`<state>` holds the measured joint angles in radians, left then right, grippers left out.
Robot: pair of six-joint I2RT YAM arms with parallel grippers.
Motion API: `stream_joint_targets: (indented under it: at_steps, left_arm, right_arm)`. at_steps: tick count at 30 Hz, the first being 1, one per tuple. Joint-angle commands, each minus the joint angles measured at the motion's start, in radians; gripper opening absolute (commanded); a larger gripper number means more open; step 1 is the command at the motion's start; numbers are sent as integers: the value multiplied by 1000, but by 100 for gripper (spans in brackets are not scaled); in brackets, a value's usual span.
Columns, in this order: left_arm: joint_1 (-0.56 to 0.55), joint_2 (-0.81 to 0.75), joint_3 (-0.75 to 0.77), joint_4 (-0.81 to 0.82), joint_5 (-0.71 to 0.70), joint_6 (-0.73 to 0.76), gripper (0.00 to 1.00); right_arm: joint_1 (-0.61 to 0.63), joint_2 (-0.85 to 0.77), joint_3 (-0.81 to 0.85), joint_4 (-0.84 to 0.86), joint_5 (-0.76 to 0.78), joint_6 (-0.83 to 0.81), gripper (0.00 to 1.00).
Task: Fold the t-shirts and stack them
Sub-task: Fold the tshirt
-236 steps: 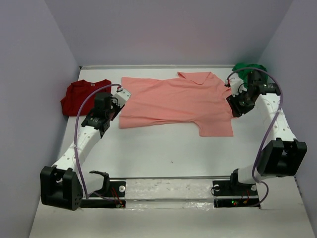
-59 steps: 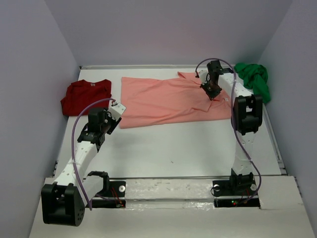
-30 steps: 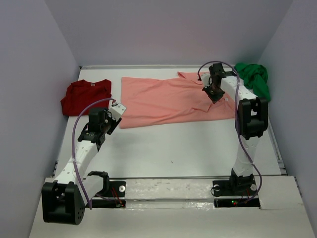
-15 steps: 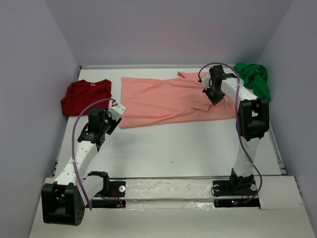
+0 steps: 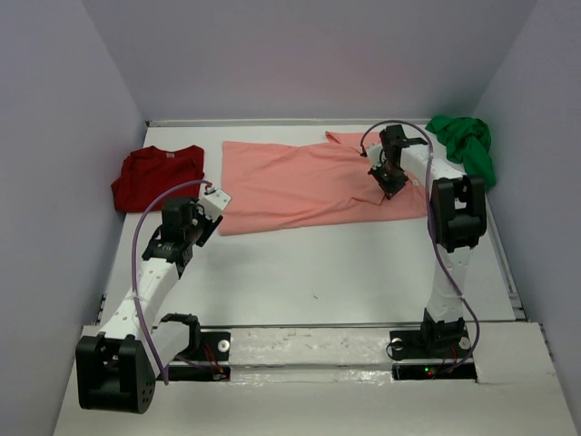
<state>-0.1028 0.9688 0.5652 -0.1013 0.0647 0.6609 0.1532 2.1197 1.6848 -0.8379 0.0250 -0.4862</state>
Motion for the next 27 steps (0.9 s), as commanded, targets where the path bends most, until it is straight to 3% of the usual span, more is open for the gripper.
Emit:
stream_joint_targets:
  at_steps: [1, 12, 27]
  left_arm:
    - [6, -4, 7, 32, -9, -1, 56]
    - [6, 1, -1, 37, -9, -7, 56]
    - [6, 19, 1, 45, -14, -6, 56]
  right_arm:
    - [9, 23, 53, 6, -49, 18, 0]
    - [9, 117, 151, -15, -103, 29, 0]
    - [19, 224, 450, -125, -160, 32, 0]
